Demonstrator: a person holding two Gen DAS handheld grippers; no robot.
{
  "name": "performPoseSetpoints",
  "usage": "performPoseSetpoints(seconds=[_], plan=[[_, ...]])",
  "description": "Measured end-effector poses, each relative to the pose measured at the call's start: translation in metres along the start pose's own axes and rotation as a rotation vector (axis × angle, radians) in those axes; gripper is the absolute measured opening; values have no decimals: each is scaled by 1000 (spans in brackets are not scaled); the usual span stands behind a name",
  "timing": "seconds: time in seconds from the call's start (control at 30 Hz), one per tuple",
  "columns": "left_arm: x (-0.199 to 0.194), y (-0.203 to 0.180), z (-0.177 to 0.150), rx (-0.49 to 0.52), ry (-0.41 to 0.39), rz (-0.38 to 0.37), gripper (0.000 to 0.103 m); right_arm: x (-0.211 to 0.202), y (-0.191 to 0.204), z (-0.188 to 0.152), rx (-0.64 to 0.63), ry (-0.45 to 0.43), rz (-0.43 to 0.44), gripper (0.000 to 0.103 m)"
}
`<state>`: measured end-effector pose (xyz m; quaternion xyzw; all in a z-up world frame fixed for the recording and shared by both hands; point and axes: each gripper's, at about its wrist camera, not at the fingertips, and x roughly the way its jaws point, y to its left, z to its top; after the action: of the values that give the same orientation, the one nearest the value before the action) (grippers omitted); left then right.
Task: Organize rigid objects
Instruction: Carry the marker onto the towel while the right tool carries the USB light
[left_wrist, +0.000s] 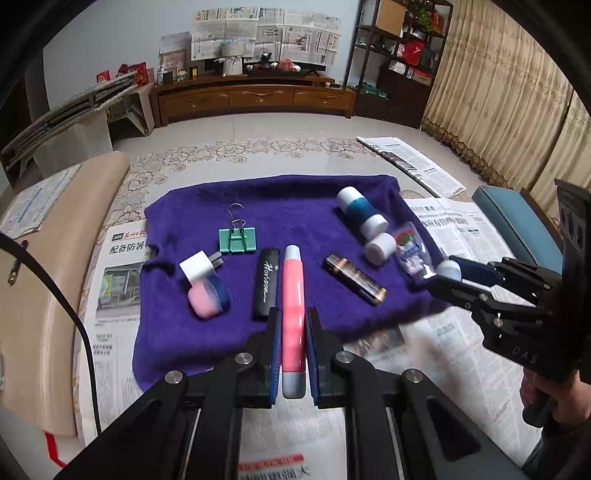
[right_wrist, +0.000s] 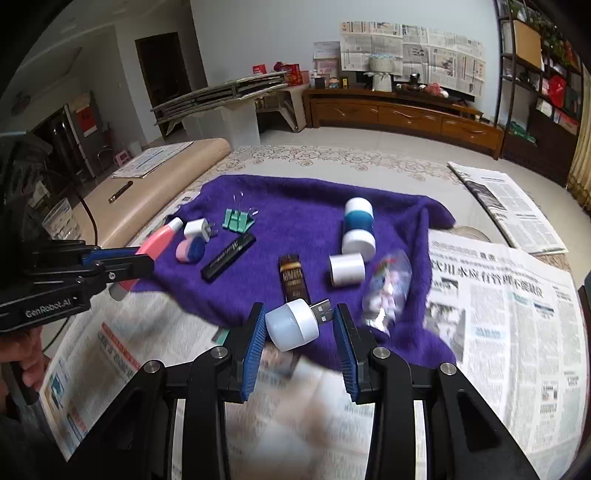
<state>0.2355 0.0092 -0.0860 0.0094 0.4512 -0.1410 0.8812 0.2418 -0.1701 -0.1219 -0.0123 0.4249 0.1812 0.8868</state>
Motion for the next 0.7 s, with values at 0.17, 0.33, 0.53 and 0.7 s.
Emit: performPoseSetpoints(seconds=[0.17, 0.33, 0.53, 0.7], plan=[[26, 15, 10, -15, 26, -15, 12, 22, -5, 24, 15, 10, 12, 37], [51, 30, 15, -18, 63, -14, 12, 54, -2, 51, -10, 44, 6, 37], [73, 41, 21, 6, 113, -12, 12, 91, 5, 67, -26, 108, -6, 37], [82, 46, 27, 18, 134, -19, 12, 120, 9, 75, -35, 163, -9, 37]])
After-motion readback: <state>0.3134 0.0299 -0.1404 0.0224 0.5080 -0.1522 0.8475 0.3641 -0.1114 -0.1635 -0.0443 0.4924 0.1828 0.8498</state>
